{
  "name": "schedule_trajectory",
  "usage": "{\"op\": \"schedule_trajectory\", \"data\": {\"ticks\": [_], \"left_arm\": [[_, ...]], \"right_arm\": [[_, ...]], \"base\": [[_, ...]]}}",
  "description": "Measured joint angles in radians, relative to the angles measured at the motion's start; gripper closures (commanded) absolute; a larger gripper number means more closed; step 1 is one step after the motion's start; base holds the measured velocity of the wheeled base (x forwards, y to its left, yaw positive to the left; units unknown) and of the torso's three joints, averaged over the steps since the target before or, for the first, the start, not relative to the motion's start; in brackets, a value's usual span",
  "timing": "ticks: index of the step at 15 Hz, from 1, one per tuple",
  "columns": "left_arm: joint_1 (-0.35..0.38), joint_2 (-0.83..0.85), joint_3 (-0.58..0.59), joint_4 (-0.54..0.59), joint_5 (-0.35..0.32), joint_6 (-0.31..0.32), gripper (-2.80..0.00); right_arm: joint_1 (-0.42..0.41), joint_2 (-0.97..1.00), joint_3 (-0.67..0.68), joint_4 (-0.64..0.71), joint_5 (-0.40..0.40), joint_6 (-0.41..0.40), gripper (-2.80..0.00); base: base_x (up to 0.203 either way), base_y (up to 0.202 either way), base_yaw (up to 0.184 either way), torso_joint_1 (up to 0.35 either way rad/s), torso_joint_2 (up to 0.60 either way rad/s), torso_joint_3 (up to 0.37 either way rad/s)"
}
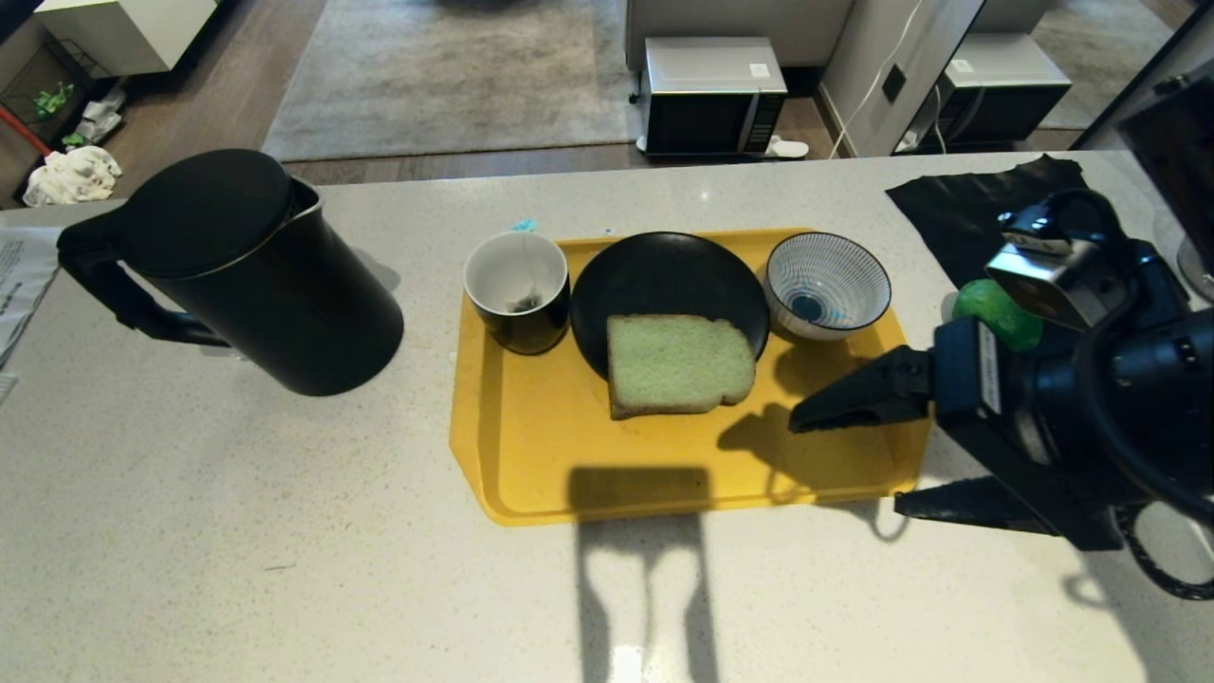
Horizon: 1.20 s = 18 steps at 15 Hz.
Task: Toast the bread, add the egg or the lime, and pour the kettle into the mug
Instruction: Pick up the bread slice
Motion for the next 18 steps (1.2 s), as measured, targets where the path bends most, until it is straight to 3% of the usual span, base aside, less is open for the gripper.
{"op": "schedule_trajectory", "data": {"ticks": [2, 7, 18], "left_arm": [[0.0, 0.0, 0.0, 0.0, 0.0, 0.0, 0.0], [0.0, 0.0, 0.0, 0.0, 0.0, 0.0, 0.0], [0.0, 0.0, 0.0, 0.0, 0.0, -0.001, 0.0]], "right_arm": [[0.015, 0.045, 0.016, -0.11, -0.054, 0.035, -2.8], [0.028, 0.123, 0.022, -0.134, -0.072, 0.048, -2.8], [-0.094, 0.221, 0.049, -0.358, -0.064, 0.049, -2.8]], "base": [[0.0, 0.0, 0.0, 0.0, 0.0, 0.0], [0.0, 0.0, 0.0, 0.0, 0.0, 0.0], [0.0, 0.0, 0.0, 0.0, 0.0, 0.0]]}}
